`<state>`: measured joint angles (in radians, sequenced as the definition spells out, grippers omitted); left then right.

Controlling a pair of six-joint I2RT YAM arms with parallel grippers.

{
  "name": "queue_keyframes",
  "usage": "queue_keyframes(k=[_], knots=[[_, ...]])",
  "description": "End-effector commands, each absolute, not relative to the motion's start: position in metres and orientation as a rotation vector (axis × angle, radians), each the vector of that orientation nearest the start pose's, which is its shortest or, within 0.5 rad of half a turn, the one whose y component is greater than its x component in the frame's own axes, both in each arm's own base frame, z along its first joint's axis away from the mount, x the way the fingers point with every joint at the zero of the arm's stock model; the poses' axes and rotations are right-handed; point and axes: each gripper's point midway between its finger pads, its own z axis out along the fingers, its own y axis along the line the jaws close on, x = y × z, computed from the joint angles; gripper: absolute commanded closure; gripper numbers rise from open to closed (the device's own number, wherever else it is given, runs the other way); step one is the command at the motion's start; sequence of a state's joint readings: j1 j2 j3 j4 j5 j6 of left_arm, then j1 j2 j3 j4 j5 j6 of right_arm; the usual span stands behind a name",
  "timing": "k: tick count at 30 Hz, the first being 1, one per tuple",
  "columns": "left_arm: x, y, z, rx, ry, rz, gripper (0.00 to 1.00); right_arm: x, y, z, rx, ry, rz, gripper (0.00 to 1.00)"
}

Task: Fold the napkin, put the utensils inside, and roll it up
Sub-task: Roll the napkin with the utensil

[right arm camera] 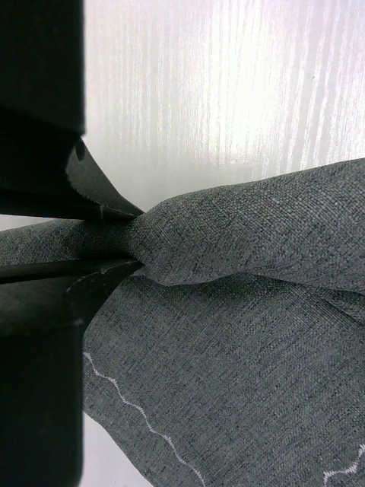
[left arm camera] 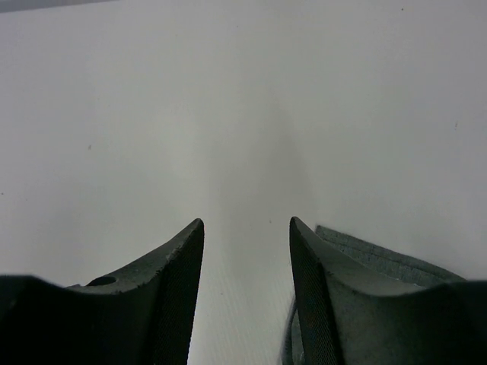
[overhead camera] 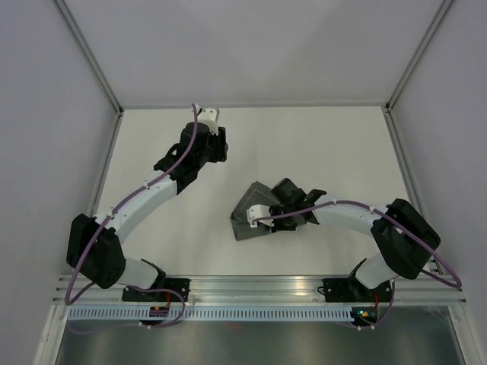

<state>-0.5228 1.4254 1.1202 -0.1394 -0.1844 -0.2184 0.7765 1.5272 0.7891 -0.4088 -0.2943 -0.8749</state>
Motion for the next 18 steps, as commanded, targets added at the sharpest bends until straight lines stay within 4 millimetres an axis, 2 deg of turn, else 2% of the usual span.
queue_keyframes(k=[1,7,8,9,11,12,14,15,17,18], knots=[[0.393,-0.188,0.27,0.184,1.888,-0.26,0.46,0.167,0.195,-0.019,-2.138,1.991,0.444,0.99],[0.375,-0.187,0.309,0.192,1.782,-0.341,0.45,0.166,0.196,-0.019,-2.138,2.034,0.491,0.99],[0.371,-0.187,0.305,0.198,1.782,-0.35,0.45,0.166,0.196,-0.02,-2.139,2.041,0.497,0.99],[0.365,-0.185,0.315,0.19,1.751,-0.371,0.44,0.165,0.196,-0.02,-2.141,2.048,0.512,0.99],[0.357,-0.192,0.315,0.223,1.728,-0.426,0.43,0.165,0.195,-0.018,-2.135,2.068,0.531,0.99],[0.351,-0.192,0.323,0.224,1.701,-0.451,0.42,0.166,0.195,-0.018,-2.131,2.071,0.542,0.99],[0.342,-0.199,0.321,0.261,1.664,-0.504,0.42,0.167,0.195,-0.018,-2.122,2.094,0.565,0.99],[0.336,-0.199,0.329,0.267,1.629,-0.525,0.43,0.168,0.195,-0.018,-2.12,2.097,0.574,0.99],[0.328,-0.2,0.32,0.282,1.615,-0.54,0.45,0.171,0.195,-0.018,-2.106,2.124,0.614,0.99],[0.327,-0.2,0.326,0.282,1.571,-0.543,0.45,0.171,0.195,-0.018,-2.102,2.134,0.63,1.0]])
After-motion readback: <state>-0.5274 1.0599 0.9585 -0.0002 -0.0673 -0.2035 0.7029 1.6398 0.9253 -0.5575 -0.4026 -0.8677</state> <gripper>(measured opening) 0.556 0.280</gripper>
